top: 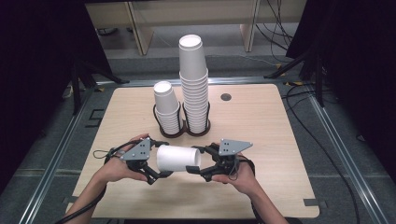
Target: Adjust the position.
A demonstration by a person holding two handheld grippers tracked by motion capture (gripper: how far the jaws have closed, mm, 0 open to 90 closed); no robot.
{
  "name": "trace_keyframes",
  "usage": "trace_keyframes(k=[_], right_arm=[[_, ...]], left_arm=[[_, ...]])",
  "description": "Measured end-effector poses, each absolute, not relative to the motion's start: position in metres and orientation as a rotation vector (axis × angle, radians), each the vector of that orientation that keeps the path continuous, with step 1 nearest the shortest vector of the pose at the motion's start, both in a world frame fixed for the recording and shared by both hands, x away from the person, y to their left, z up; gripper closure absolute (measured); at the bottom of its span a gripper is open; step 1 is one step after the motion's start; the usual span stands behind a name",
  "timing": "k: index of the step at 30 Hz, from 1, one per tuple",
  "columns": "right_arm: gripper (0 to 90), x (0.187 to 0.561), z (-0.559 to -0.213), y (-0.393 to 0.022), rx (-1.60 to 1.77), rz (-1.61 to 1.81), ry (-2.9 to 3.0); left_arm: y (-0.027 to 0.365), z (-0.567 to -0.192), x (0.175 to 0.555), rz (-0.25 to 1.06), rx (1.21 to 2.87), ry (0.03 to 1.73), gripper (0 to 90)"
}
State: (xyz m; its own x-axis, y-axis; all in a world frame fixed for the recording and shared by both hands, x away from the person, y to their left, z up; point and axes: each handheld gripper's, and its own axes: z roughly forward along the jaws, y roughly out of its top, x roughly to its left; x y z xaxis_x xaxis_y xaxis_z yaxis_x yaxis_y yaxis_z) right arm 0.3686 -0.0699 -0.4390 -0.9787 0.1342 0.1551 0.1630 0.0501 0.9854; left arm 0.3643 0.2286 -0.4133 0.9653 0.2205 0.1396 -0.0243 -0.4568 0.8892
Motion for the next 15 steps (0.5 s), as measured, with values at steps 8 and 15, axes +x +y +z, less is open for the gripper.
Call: trace_keyframes(k=[8, 15], right_arm=[[26.3, 0.3693, -0.4422, -0.0699, -0.344, -2.077, -2.301], [25.3, 0.3705, -0.4419, -0.0676, -0.347, -2.024, -2.374]], left_arm=[[0.2295, -0.4125, 0.3639, 0.289, 2.065, 0.12, 7.2], [0.2286, -0.4108, 0.3636, 0.305, 2.102, 0.097, 9.6]])
